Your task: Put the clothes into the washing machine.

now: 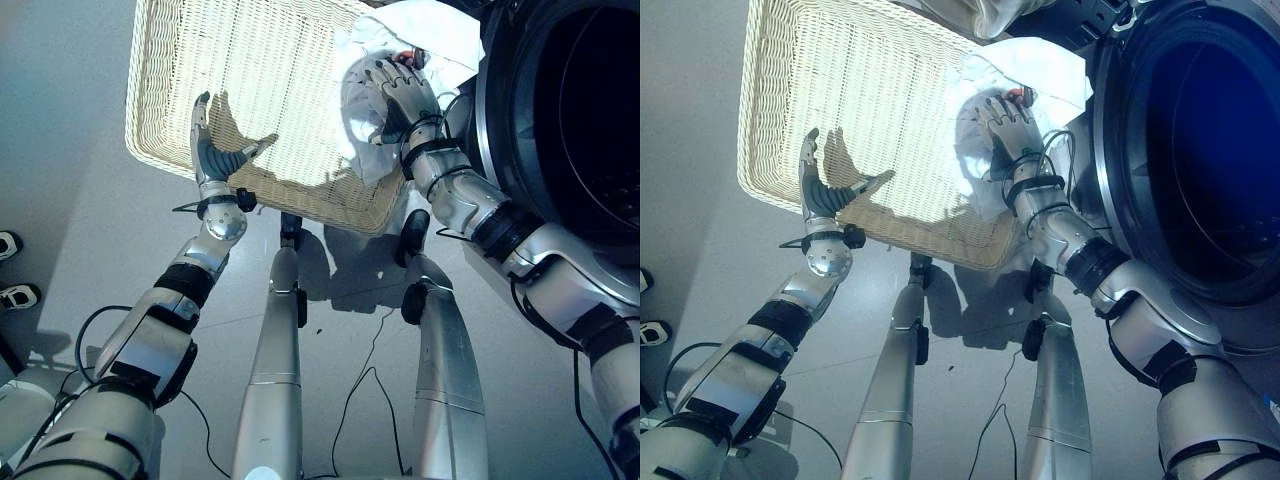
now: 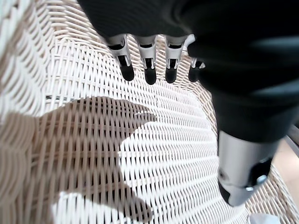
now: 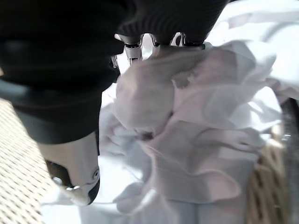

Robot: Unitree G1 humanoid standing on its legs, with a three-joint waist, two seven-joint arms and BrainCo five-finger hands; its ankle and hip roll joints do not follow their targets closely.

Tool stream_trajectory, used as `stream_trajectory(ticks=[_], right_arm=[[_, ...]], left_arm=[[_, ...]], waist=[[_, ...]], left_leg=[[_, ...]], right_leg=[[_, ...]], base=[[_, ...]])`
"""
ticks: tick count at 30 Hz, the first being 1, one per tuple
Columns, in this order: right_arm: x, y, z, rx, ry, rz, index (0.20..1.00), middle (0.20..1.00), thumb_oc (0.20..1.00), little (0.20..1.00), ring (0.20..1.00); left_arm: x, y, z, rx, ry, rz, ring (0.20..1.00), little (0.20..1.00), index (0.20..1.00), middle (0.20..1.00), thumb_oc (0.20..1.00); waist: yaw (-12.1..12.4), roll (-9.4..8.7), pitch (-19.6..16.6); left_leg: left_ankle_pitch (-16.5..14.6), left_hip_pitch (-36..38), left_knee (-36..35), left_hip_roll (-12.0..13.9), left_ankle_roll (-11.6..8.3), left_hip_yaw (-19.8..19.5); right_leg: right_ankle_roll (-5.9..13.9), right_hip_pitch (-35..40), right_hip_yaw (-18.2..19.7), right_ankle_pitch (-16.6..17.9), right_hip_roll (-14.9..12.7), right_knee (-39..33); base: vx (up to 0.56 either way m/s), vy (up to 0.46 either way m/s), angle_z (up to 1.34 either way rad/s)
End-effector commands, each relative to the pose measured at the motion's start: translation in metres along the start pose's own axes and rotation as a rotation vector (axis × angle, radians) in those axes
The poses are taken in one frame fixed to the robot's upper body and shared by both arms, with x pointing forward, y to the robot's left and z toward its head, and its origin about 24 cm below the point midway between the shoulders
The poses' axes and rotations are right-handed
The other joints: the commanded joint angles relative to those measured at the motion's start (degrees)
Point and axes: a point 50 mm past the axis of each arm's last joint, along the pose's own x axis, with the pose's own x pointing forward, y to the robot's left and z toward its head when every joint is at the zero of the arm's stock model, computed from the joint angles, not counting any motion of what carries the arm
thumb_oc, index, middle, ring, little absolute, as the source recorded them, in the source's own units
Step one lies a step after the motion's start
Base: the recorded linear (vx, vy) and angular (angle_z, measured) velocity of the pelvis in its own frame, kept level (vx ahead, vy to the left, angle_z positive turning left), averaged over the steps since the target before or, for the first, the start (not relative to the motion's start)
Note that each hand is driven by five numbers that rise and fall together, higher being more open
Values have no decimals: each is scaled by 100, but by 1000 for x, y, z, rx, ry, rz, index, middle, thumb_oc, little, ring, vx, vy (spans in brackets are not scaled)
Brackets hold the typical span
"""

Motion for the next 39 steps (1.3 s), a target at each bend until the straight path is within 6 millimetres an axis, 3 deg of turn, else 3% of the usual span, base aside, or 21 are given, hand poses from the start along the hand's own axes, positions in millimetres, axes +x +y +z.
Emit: stream_trajectory(ticks=[1,8,16,26,27,28,29,39], right_arm=[[-2,11,-19,-105,122,104,1000,1000,1000,1000,1000],[-1,13,-37,-276,191,130,1000,1000,1000,1000,1000],[2,12,-43,-405,177,43,1000,1000,1000,1000,1000],[-1,26,-52,-512,155,62,1000,1000,1000,1000,1000],[-1,27,-52,-520,145,62,304,304,304,304,304],[-1,27,-52,-520,145,62,304,304,304,304,304],[-2,30,-51,-524,138,65,200,200,200,200,200],[-7,37,-54,-493,102,37,200,200,200,200,200]], left_arm=[[8,1,10,-43,-22,33,1000,1000,1000,1000,1000],[8,0,11,-46,-28,31,1000,1000,1000,1000,1000],[9,-7,17,-73,-40,31,1000,1000,1000,1000,1000],[1,-21,25,-124,-67,35,1000,1000,1000,1000,1000],[3,-21,29,-135,-80,42,1000,1000,1000,1000,1000],[3,-21,29,-135,-80,42,1000,1000,1000,1000,1000],[3,-22,31,-143,-82,44,1000,1000,1000,1000,1000],[0,-22,32,-173,-91,68,1000,1000,1000,1000,1000]], waist=[[-30,182,-103],[-32,200,-103],[-19,283,-103],[4,391,-103],[4,404,-103],[4,404,-103],[8,421,-103],[18,481,-103]], left_leg=[[-304,-125,466,-629,618,305],[-279,-127,450,-620,632,312],[-221,-227,426,-658,641,283],[-209,-212,410,-691,671,327],[-162,-281,404,-701,678,314],[-162,-281,404,-701,678,314],[-157,-287,401,-715,686,304],[-128,-312,366,-736,711,308]], right_leg=[[375,389,-485,587,343,-787],[395,380,-478,638,350,-795],[407,285,-463,742,341,-885],[407,304,-432,775,336,-950],[400,245,-439,815,330,-961],[400,245,-439,815,330,-961],[398,233,-431,818,338,-961],[407,192,-430,876,313,-1022]], base=[[0,0,0],[6,-2,3],[1,3,0],[2,32,0],[0,0,0],[0,0,0],[0,0,0],[0,0,0]])
